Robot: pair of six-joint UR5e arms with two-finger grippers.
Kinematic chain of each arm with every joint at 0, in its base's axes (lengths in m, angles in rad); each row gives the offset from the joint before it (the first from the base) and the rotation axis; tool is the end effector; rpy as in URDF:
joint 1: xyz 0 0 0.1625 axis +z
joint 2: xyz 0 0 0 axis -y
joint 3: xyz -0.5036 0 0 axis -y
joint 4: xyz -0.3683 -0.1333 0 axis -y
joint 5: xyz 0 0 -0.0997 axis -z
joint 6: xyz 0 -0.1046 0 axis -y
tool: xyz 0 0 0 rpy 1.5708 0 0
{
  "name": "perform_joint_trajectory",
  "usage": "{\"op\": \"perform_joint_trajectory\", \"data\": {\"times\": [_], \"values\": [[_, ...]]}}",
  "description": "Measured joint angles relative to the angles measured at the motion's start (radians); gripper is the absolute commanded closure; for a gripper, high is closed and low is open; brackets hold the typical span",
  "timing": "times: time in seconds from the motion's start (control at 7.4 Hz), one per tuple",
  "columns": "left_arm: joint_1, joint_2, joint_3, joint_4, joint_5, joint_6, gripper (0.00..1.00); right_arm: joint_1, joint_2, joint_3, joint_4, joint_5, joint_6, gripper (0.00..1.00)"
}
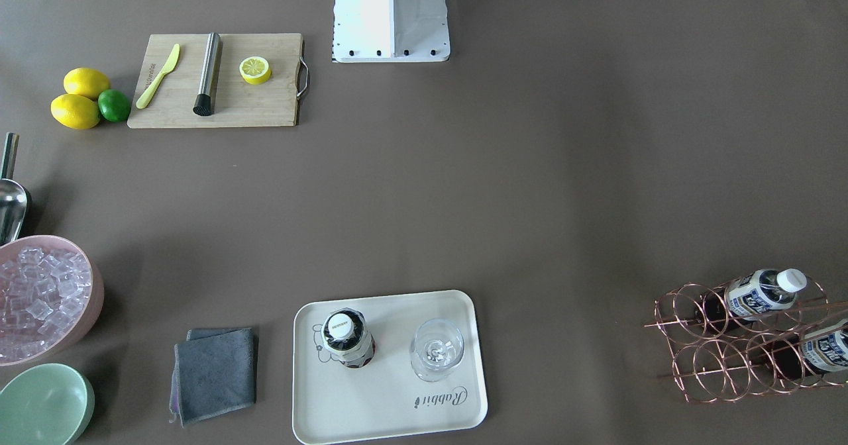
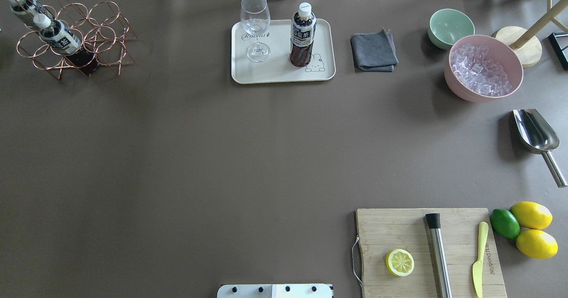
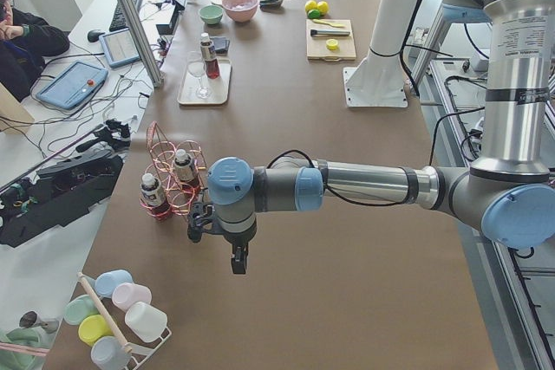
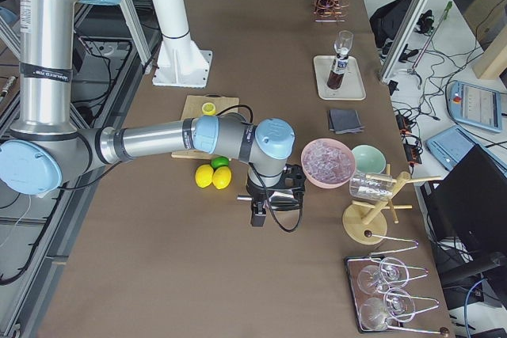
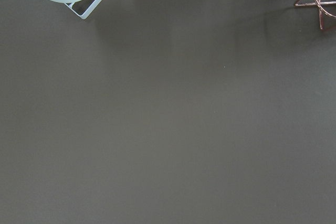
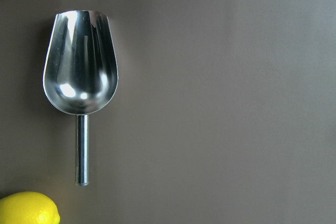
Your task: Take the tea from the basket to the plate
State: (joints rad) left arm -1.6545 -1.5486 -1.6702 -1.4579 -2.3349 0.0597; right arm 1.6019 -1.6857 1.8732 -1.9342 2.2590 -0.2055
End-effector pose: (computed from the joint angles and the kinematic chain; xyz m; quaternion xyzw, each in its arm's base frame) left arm -0.0986 -0.4463 0.7166 0.0102 0.3730 -0.0178 0.9276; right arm 0.0789 -0.3859 0.6911 -0.0424 -0.3435 -0.0521 0.9368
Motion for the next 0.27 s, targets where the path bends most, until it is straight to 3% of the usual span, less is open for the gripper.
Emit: {"op": "perform_joint_trajectory", "data": {"times": [0.27], "values": [[-0.001, 0.001, 0.001, 0.000, 0.003, -0.003, 0.02, -0.002, 0.001, 0.000, 0.003, -0.002, 0.004, 0.00]]}}
